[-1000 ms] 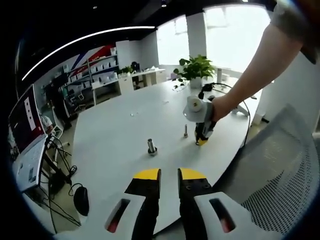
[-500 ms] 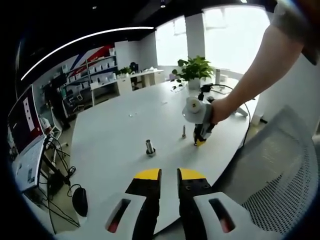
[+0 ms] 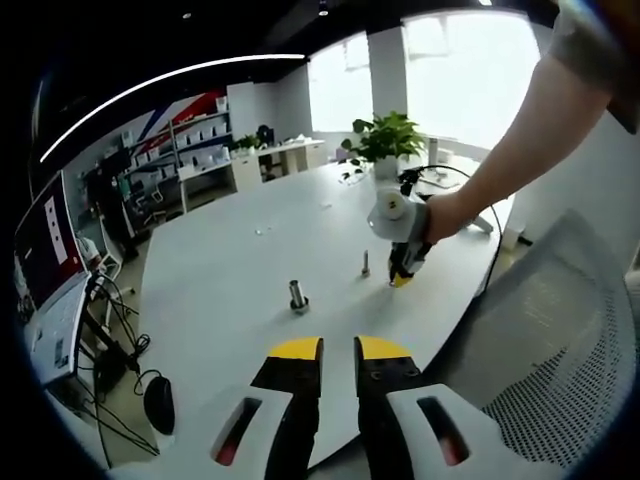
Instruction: Place the washer onto the threaded stud by aligning its center hole with the stud, sliding it down to the base, and recovering from edge contact or off-axis alignment until the washer reaches the visible bottom stop.
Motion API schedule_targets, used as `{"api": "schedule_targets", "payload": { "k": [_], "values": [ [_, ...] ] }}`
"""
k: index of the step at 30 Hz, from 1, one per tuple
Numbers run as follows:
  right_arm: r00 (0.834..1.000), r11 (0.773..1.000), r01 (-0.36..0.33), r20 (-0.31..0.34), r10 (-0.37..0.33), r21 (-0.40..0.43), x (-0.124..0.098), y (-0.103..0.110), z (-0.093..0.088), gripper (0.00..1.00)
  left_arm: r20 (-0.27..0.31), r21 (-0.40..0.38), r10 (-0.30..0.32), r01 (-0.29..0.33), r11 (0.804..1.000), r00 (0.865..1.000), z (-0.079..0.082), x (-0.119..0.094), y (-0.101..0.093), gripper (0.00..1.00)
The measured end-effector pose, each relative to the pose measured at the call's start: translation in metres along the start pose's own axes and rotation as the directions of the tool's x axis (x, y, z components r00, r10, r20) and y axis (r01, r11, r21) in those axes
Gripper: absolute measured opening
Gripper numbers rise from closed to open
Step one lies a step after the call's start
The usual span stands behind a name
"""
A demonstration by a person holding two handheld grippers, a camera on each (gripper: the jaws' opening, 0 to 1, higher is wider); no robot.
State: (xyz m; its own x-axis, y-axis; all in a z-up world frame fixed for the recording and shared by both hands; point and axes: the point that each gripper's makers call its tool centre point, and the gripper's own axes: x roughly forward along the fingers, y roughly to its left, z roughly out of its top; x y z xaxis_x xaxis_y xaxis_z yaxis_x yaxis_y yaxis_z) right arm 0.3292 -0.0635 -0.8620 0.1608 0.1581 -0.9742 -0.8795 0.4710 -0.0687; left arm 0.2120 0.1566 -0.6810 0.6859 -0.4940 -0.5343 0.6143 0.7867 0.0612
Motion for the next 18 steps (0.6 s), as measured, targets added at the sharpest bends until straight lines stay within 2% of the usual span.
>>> {"api": "schedule_targets", "payload": {
  "k": [4, 12, 18],
  "values": [
    [1.0, 1.0, 0.013, 0.014, -0.013, 0.001, -0.007, -0.006, 0.005, 0.14, 0.0, 0.0, -0.001, 0.001, 1.0, 1.0, 0.0, 0.0, 0.0, 0.1],
    [0.998, 0.997, 0.044, 0.05, -0.047, 0.063, -0.02, -0.021, 0.013, 0.14, -0.001, -0.003, -0.007, 0.007, 1.0, 1.0, 0.0, 0.0, -0.001, 0.1],
    [0.995, 0.995, 0.069, 0.069, -0.074, 0.067, -0.03, -0.029, 0.02, 0.14, 0.002, 0.0, -0.014, 0.014, 1.0, 1.0, 0.0, 0.001, -0.002, 0.1]
  ]
}}
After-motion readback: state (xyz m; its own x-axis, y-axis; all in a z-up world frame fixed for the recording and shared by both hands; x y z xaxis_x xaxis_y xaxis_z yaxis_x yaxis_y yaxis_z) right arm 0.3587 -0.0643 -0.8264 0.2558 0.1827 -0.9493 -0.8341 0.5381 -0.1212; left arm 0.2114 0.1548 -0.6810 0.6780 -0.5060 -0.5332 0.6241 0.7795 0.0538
